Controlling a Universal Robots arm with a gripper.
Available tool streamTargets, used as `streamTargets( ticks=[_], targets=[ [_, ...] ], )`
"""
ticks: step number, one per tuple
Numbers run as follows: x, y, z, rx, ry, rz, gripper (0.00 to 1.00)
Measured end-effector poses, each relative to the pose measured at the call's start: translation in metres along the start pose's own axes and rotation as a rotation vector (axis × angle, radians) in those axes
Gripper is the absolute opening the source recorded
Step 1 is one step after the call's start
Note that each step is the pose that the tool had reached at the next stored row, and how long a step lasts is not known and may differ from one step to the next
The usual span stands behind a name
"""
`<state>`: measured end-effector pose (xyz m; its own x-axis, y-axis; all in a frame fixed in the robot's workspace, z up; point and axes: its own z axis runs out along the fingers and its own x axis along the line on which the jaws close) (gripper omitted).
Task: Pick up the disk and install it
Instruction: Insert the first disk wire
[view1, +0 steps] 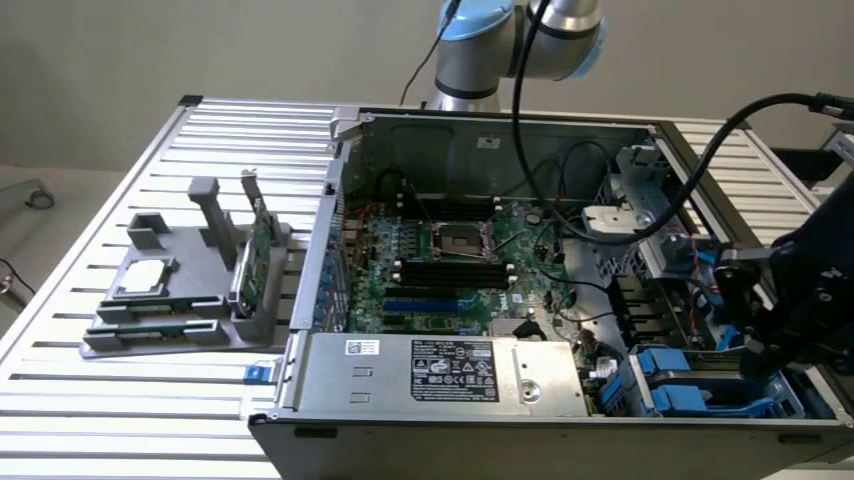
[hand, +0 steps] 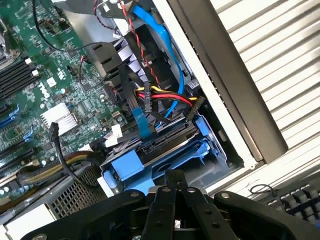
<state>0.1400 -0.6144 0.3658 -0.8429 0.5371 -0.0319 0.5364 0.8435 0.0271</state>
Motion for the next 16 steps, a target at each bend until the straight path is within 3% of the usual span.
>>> streamTargets(
  ticks=[7, 10, 12, 13, 16],
  targets=[
    [0.0000, 0.0000, 0.0000, 0.0037, -0.0030, 0.115, 0.12],
    [0.0000, 0.0000, 0.0000, 0.0054, -0.0042, 0.163, 0.30],
    [0.0000, 0.0000, 0.0000, 0.0065, -0.0051, 0.197, 0.30],
    [-0.0001, 0.0001, 0.0001, 0.0070, -0.0055, 0.214, 0.36],
    [0.0000, 0.0001, 0.0007, 0.0087, -0.0070, 0.268, 0.36]
  ],
)
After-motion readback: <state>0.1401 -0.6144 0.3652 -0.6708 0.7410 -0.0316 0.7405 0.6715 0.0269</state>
